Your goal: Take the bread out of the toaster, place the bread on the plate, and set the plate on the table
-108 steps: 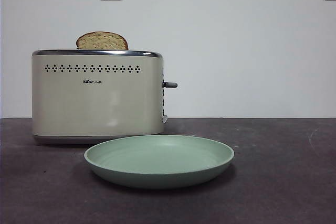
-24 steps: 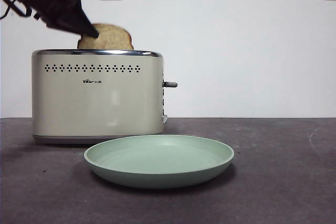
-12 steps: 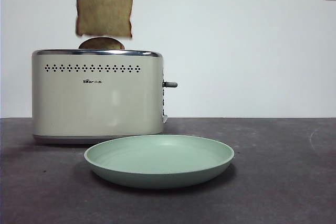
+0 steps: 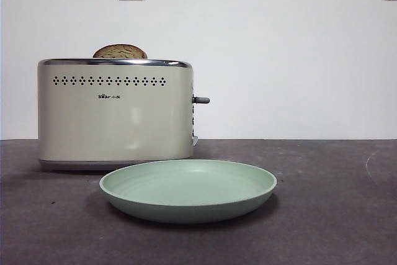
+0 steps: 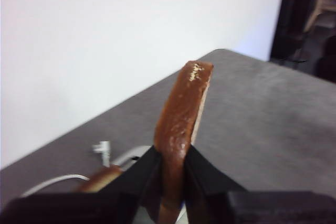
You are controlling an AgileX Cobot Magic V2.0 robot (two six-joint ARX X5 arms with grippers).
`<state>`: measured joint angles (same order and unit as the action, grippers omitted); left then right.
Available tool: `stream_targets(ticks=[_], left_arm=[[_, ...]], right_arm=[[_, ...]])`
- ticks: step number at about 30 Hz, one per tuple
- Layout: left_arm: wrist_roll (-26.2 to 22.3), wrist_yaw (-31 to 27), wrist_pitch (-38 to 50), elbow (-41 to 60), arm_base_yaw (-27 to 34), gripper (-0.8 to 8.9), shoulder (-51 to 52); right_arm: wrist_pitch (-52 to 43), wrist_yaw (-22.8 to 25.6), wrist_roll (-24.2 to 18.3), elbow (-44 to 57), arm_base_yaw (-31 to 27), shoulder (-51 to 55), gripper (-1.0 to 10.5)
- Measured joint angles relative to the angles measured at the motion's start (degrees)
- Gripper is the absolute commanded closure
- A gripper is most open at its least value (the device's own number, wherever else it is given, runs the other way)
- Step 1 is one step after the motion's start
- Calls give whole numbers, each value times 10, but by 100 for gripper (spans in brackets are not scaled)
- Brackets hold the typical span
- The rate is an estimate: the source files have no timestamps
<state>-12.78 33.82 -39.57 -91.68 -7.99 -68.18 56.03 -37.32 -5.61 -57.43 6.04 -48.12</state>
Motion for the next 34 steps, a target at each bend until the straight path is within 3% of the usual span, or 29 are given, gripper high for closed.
stream_targets(ticks=[8,16,26,30,34], left_arm=[[9,4,-167,-1,-41,819,107],[9,-42,-243,0,-64,819,180],[15,-43,-264,139,-64,819,278],[20,-40,-264,205,-64,819,305],[26,-36,-264,251,-64,819,322]], right_arm=[[-51,0,0,0,3,-82,258],[-101,25,3,0,72,-189,259],[-183,103,30,0,175,-347,261],[-201,106,38,0,187,-405,355],[-235,108,50,0,193,-450,354]])
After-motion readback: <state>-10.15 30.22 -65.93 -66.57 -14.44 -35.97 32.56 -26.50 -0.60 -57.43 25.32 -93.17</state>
